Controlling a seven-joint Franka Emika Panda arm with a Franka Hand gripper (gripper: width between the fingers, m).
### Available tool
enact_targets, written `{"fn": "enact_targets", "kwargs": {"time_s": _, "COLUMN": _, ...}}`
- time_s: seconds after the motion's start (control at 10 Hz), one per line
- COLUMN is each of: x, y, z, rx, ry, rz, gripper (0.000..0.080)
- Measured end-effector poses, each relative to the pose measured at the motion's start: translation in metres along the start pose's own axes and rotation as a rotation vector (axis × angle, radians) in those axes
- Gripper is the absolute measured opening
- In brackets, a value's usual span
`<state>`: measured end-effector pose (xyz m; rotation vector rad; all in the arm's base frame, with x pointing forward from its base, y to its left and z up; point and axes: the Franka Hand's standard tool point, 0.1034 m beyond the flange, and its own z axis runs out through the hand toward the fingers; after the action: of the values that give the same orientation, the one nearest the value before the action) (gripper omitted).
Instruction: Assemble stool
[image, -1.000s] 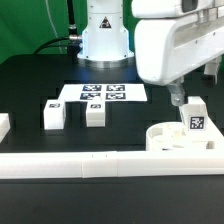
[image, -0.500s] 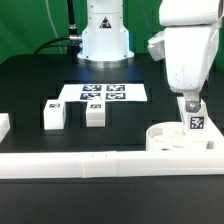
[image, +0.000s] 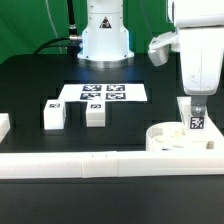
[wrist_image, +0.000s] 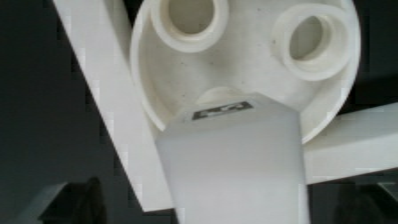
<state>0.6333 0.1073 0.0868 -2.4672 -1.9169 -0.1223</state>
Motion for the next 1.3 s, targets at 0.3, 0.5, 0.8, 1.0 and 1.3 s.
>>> {"fn": "enact_targets", "kwargs": {"time_s": 0.3, "x": -0.0013, "y": 0.0005, "z": 0.0006, "rx": 0.001, "ry": -0.001, "rz": 0.003, "gripper": 0.0427}}
{"fn": "enact_targets", "kwargs": {"time_s": 0.5, "x": -0.0018, "y": 0.0007, "z": 0.0007, "rx": 0.001, "ry": -0.001, "rz": 0.025, "gripper": 0.0334}}
{"fn": "enact_targets", "kwargs": {"time_s": 0.8, "x": -0.0023, "y": 0.0009, "z": 0.0006, "rx": 0.001, "ry": 0.000, "rz": 0.080, "gripper": 0.0334}}
{"fn": "enact_targets", "kwargs": {"time_s": 1.0, "x": -0.0024, "y": 0.0009, "z": 0.0007, "rx": 0.001, "ry": -0.001, "rz": 0.237, "gripper": 0.0334}}
{"fn": "enact_targets", "kwargs": {"time_s": 1.3, "x": -0.0024, "y": 0.0003, "z": 0.0013, "rx": 0.000, "ry": 0.000, "rz": 0.468, "gripper": 0.0334}}
